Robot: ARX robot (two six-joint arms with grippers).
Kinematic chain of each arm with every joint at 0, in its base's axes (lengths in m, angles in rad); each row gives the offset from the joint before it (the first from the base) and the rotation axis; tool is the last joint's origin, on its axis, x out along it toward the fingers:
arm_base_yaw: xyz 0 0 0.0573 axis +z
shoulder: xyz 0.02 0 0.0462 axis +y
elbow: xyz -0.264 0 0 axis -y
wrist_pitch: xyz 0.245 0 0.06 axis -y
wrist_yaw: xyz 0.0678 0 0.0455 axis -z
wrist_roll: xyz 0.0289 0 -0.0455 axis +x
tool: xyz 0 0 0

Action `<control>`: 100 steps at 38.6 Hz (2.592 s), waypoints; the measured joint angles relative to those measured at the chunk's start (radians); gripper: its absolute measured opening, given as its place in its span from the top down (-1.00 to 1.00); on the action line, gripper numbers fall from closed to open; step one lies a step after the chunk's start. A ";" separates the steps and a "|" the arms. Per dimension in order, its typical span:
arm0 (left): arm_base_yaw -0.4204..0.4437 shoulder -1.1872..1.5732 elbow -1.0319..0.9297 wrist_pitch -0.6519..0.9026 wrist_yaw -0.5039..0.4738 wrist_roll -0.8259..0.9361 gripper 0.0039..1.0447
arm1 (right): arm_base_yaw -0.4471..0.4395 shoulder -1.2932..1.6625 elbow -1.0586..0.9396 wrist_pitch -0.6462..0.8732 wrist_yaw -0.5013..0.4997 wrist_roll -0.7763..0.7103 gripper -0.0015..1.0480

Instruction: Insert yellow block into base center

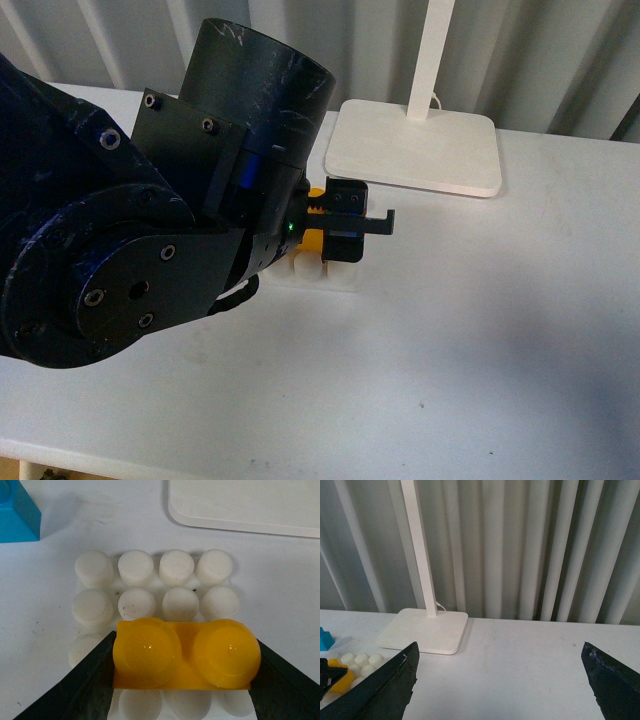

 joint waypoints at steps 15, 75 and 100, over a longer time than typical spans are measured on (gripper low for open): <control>-0.008 0.009 0.010 0.000 -0.006 -0.021 -0.25 | 0.000 0.000 0.000 0.000 0.000 0.000 -0.82; 0.000 0.014 -0.019 0.041 -0.008 -0.012 -0.25 | 0.000 0.000 0.000 0.000 0.000 0.000 -0.82; 0.019 0.065 -0.013 0.057 -0.003 -0.029 -0.25 | 0.000 0.000 0.000 0.000 0.000 0.000 -0.82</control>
